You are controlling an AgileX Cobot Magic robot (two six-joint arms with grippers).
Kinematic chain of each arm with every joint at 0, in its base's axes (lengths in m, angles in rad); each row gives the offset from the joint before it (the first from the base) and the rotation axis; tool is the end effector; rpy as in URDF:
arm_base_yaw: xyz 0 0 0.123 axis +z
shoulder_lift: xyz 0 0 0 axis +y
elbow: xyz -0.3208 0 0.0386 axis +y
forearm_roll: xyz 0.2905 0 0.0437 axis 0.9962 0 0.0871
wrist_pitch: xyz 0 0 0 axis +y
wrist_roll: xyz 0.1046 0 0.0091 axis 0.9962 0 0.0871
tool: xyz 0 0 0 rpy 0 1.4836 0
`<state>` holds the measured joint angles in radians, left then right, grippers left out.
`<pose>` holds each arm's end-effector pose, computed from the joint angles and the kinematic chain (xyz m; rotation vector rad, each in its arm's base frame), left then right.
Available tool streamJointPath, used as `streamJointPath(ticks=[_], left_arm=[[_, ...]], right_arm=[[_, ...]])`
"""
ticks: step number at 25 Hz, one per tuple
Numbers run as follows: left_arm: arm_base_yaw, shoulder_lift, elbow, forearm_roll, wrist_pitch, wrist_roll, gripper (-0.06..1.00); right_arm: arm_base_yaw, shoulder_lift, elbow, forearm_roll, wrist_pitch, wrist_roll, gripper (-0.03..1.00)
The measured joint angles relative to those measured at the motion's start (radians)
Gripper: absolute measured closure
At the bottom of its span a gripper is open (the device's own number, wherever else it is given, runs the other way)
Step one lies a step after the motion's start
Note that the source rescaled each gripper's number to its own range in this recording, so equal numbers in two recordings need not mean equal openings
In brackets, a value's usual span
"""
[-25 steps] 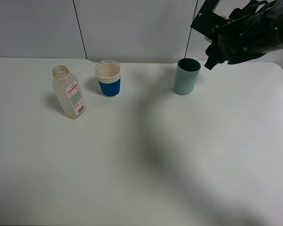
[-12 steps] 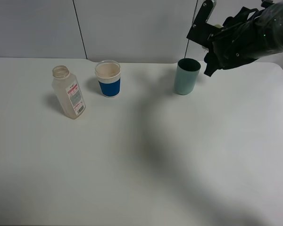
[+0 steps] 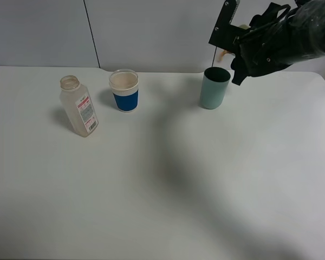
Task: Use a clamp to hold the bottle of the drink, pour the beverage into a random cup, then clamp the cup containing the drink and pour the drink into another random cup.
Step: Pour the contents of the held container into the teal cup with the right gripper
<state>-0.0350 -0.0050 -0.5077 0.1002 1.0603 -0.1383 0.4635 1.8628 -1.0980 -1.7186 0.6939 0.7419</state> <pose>0.0048 0.0090 0.2943 -0.1100 2.0242 0.0102 0.4217 0.1365 0.2066 -1.1239 1.8491 -1.0519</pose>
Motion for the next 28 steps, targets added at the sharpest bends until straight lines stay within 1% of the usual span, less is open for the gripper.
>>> streamJointPath(ticks=[3,5,6,9,15,28], left_arm=[[0.0,0.0,0.0,0.0,0.0,0.0,-0.06],[0.0,0.0,0.0,0.0,0.0,0.0,-0.06],[0.0,0.0,0.0,0.0,0.0,0.0,-0.06],[0.0,0.0,0.0,0.0,0.0,0.0,-0.06],[0.0,0.0,0.0,0.0,0.0,0.0,-0.06],[0.0,0.0,0.0,0.0,0.0,0.0,-0.06]], right_arm=[[0.0,0.0,0.0,0.0,0.0,-0.014,0.93],[0.0,0.0,0.0,0.0,0.0,-0.036,0.93],[0.0,0.0,0.0,0.0,0.0,-0.068,0.93],[0.0,0.0,0.0,0.0,0.0,-0.093,0.93],[0.0,0.0,0.0,0.0,0.0,-0.105,0.93],[0.0,0.0,0.0,0.0,0.001,-0.255,0.93]])
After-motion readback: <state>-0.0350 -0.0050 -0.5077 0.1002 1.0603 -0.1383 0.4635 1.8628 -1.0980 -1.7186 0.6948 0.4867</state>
